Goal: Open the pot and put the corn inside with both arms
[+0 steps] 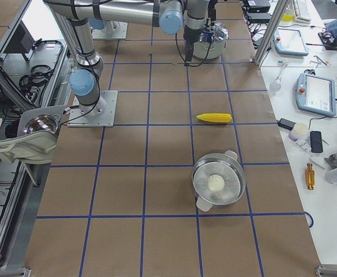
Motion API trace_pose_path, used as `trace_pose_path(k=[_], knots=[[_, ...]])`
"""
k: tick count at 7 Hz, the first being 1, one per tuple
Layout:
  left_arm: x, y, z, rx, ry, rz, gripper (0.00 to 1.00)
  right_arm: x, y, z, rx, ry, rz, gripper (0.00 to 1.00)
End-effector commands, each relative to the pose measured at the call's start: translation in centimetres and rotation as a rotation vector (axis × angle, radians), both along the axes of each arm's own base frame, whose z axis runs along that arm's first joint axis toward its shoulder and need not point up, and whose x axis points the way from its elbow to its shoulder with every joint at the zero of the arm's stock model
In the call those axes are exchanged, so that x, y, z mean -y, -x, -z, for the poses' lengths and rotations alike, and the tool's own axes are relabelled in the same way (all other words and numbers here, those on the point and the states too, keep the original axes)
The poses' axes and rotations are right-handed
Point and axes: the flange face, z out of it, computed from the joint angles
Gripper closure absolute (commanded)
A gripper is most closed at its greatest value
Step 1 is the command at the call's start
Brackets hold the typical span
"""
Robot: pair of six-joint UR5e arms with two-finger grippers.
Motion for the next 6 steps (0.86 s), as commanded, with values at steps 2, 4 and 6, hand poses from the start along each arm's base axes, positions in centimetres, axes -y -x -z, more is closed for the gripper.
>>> trace_pose_path(k=[2,4,6], knots=[[0.5,-0.1,2.4,0.036,-0.034,-0.002,0.00,2.8,7.8,4.7,0.002,0.030,0.116,0.00],[0.5,-0.1,2.6,0.035,-0.039,-0.003,0.22,4.5,9.5,8.9,-0.008,0.078,0.092,0.00],[0.1,0.0,1.5,0.020,-0.026,-0.006,0.51,5.6,10.1,10.3,-0.016,0.116,0.098,0.00]])
